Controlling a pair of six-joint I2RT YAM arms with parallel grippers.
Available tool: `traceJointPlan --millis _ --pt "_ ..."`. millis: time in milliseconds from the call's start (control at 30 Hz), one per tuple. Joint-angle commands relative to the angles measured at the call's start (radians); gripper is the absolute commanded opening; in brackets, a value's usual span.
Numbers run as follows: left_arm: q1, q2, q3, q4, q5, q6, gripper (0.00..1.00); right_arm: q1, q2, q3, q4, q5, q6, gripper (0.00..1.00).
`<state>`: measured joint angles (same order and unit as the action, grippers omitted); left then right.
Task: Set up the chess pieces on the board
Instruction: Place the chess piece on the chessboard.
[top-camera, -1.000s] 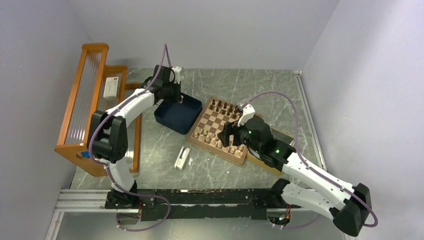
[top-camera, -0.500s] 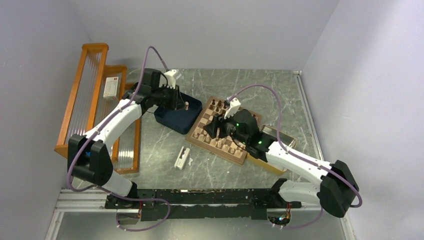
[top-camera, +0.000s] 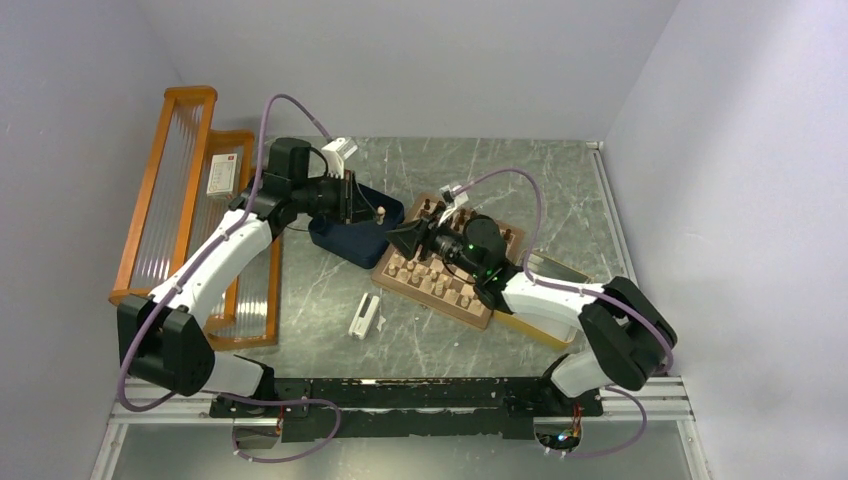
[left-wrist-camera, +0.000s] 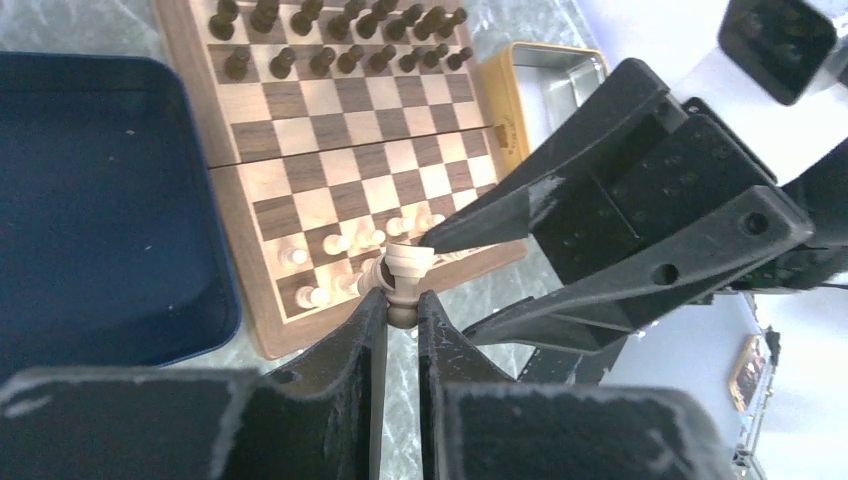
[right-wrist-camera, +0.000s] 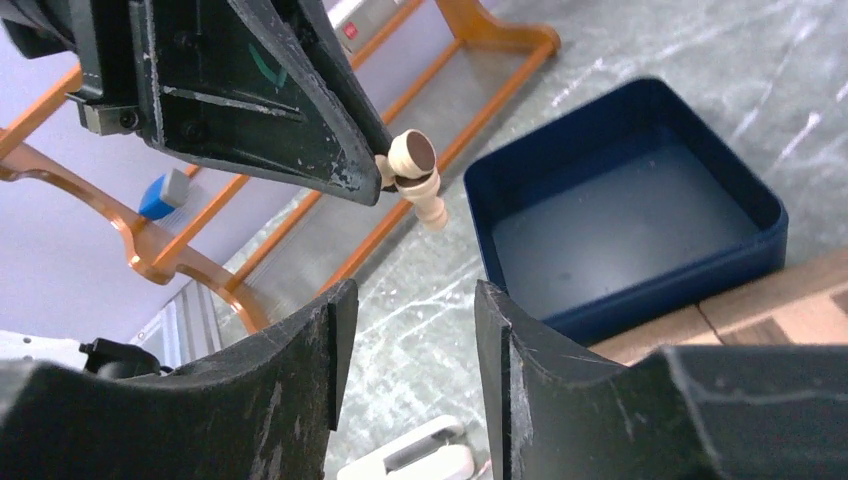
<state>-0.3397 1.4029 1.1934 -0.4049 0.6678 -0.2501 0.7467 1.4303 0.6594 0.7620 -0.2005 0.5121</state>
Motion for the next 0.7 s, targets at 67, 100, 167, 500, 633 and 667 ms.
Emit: traceJointPlan --millis 67,100,167,500,633,667 --pt "0.007 -0.049 -0.01 0.059 0.098 -0.062 0.05 -0.015 0.054 -0.06 0.415 -0.097 -0.141 0.52" --pt "0.007 -0.049 -0.011 0.058 0.103 -0.062 0.05 -0.015 0.058 -0.063 0.425 -0.096 -0.164 0.54" --pt "0.007 -0.046 -0.009 0.043 0.107 -0.053 0.05 -0.016 0.061 -0.061 0.414 -0.098 -0.225 0.57" --pt "0.007 -0.068 -0.047 0.084 0.158 -0.092 0.05 -0.015 0.038 -0.018 0.238 -0.107 -0.442 0.65" --pt "0.005 -0.082 -0.064 0.095 0.169 -0.101 0.05 -0.015 0.069 -0.017 0.286 -0.129 -0.43 0.59" --pt "0.006 -0.082 -0.068 0.094 0.169 -0.101 0.05 -0.015 0.077 -0.012 0.292 -0.136 -0.428 0.58"
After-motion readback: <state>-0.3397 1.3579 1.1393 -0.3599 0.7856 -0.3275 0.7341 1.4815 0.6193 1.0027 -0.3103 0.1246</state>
